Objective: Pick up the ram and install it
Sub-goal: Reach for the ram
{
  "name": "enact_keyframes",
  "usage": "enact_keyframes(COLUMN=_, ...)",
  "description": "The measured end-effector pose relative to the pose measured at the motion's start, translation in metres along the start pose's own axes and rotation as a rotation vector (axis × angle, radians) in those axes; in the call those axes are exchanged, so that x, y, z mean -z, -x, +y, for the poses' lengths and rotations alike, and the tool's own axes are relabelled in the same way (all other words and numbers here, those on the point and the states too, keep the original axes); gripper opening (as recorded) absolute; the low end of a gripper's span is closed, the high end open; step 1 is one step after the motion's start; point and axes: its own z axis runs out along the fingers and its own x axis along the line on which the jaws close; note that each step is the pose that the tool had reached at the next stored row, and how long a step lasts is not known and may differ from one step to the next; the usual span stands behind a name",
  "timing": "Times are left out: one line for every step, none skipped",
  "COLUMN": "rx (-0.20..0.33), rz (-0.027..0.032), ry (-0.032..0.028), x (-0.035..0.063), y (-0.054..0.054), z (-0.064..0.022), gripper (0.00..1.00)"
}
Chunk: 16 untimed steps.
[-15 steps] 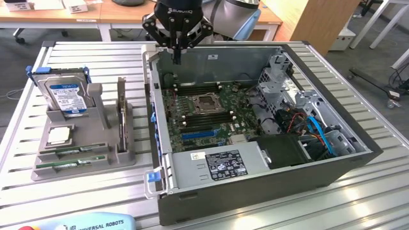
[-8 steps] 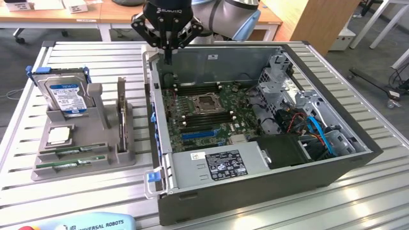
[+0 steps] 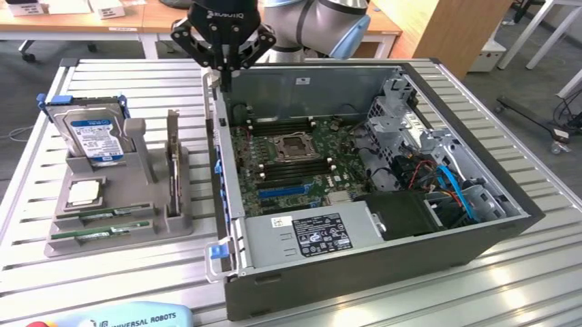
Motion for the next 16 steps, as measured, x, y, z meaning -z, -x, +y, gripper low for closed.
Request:
enact_keyframes(rx=0.000, rz=0.0000, ry=0.0000, x=0.0000, y=-0.002, z=-0.0001, gripper=0.10)
enact_keyframes(rx=0.000, rz=0.0000, ry=0.0000, x=0.0000, y=-0.004, z=-0.0003, gripper=0.10)
enact_keyframes(rx=0.000, rz=0.0000, ry=0.0001, x=0.0000, y=-0.006, z=-0.0005, gripper=0.10)
enact_keyframes(rx=0.000, rz=0.0000, ry=0.0000, x=0.0000, y=-0.008, z=-0.0006, gripper=0.10)
enact_keyframes(rx=0.000, rz=0.0000, ry=0.0000, x=0.0000, y=-0.010, z=-0.0007, gripper=0.10)
enact_keyframes(rx=0.000, rz=0.0000, ry=0.0001, x=-0.0001, y=-0.012, z=-0.0009, gripper=0.10)
enact_keyframes(rx=0.000, rz=0.0000, ry=0.0000, x=0.0000, y=-0.014, z=-0.0011, gripper=0.10)
enact_keyframes(rx=0.000, rz=0.0000, ry=0.0001, x=-0.0001, y=-0.016, z=-0.0012, gripper=0.10)
enact_keyframes(rx=0.000, rz=0.0000, ry=0.0001, x=-0.0001, y=-0.018, z=-0.0014, gripper=0.10)
enact_keyframes(rx=0.000, rz=0.0000, ry=0.0001, x=-0.0001, y=-0.020, z=-0.0015, gripper=0.10)
enact_keyframes(rx=0.000, rz=-0.0001, ry=0.0001, x=-0.0001, y=-0.023, z=-0.0017, gripper=0.10)
enact_keyframes(rx=0.000, rz=0.0000, ry=0.0001, x=-0.0001, y=-0.025, z=-0.0019, gripper=0.10)
enact_keyframes(rx=0.000, rz=0.0000, ry=0.0000, x=-0.0001, y=-0.027, z=-0.0020, gripper=0.10)
enact_keyframes(rx=0.000, rz=-0.0001, ry=0.0001, x=-0.0002, y=-0.028, z=-0.0021, gripper=0.10)
enact_keyframes(rx=0.000, rz=0.0000, ry=0.0001, x=-0.0001, y=-0.030, z=-0.0023, gripper=0.10)
enact_keyframes(rx=0.000, rz=0.0000, ry=0.0000, x=-0.0001, y=-0.032, z=-0.0024, gripper=0.10)
